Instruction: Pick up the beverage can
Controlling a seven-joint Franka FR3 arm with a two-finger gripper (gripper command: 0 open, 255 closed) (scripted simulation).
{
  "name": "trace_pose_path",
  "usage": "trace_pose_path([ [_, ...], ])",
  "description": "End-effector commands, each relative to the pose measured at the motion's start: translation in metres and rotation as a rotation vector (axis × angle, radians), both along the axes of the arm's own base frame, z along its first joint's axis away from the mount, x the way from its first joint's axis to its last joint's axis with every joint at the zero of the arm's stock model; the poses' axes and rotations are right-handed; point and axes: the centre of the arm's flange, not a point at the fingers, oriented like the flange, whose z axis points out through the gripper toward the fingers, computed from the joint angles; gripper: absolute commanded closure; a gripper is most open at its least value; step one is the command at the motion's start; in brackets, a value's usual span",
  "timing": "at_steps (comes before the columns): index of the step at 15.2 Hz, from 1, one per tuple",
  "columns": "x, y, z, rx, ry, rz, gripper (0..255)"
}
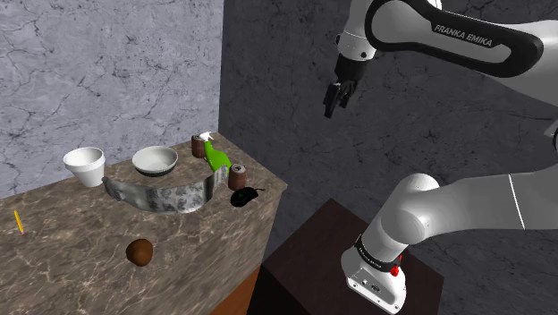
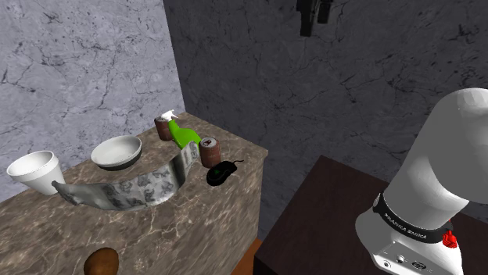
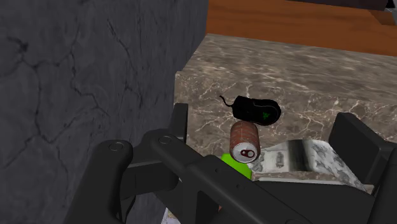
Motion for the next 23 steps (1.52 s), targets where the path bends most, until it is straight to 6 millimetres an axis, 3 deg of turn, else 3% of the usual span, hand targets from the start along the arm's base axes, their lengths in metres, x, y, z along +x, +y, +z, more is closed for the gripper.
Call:
trace_pose_path([
  [1, 0.000, 0.000, 0.000, 0.000, 0.000, 0.000, 0],
  [23, 0.170, 0.015, -0.233, 0.079, 0.007, -0.018, 0],
])
